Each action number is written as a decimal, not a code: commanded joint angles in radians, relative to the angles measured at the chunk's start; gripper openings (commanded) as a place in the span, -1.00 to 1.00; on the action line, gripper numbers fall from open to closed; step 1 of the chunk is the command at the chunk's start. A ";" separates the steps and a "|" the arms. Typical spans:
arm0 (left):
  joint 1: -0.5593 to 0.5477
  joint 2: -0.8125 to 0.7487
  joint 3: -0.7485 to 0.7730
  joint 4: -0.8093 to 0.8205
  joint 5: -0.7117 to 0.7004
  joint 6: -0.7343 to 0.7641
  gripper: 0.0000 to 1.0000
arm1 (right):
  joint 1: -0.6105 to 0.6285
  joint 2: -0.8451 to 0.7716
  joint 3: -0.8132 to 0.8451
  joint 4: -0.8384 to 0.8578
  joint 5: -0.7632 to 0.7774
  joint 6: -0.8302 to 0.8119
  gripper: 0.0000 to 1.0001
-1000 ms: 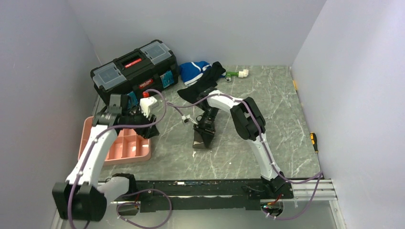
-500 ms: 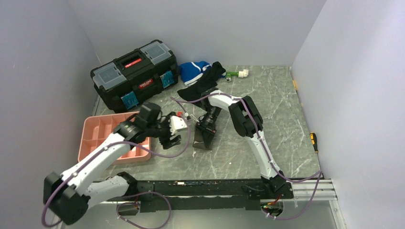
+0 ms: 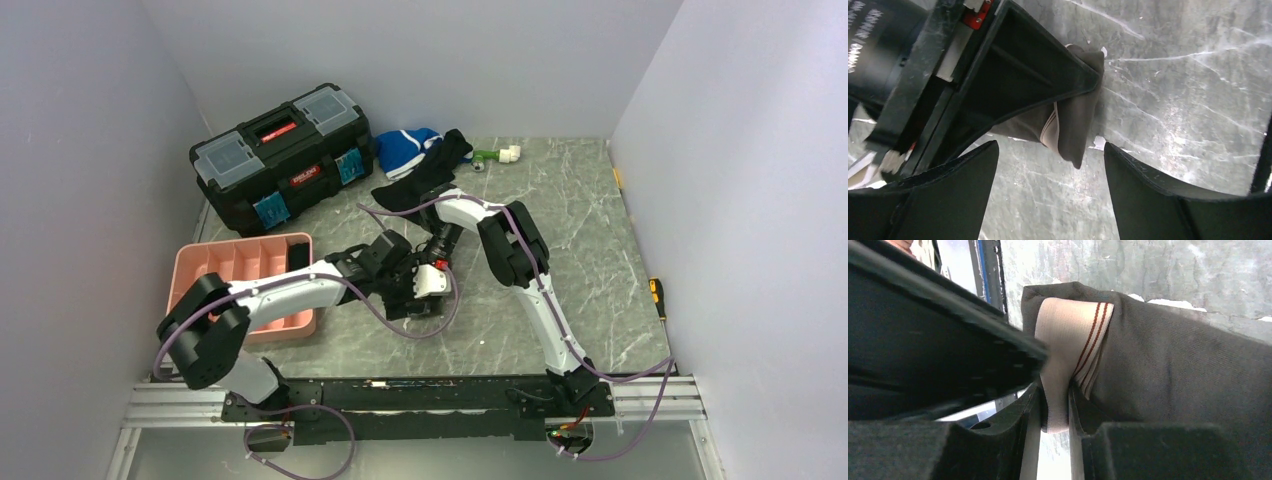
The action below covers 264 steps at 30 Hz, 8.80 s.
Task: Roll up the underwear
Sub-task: Roll the underwear to the center of the board.
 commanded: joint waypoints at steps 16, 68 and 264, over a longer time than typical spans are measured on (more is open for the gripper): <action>-0.047 0.181 0.045 0.123 -0.005 0.014 0.51 | 0.013 0.066 0.009 0.097 0.063 -0.041 -0.76; 0.248 0.631 0.469 -0.429 0.639 -0.030 -1.00 | -0.344 -1.025 -0.757 0.799 0.198 0.425 0.03; -0.007 0.493 0.289 -0.182 0.234 0.007 -1.00 | -0.310 -0.465 -0.276 0.226 0.089 0.044 -0.04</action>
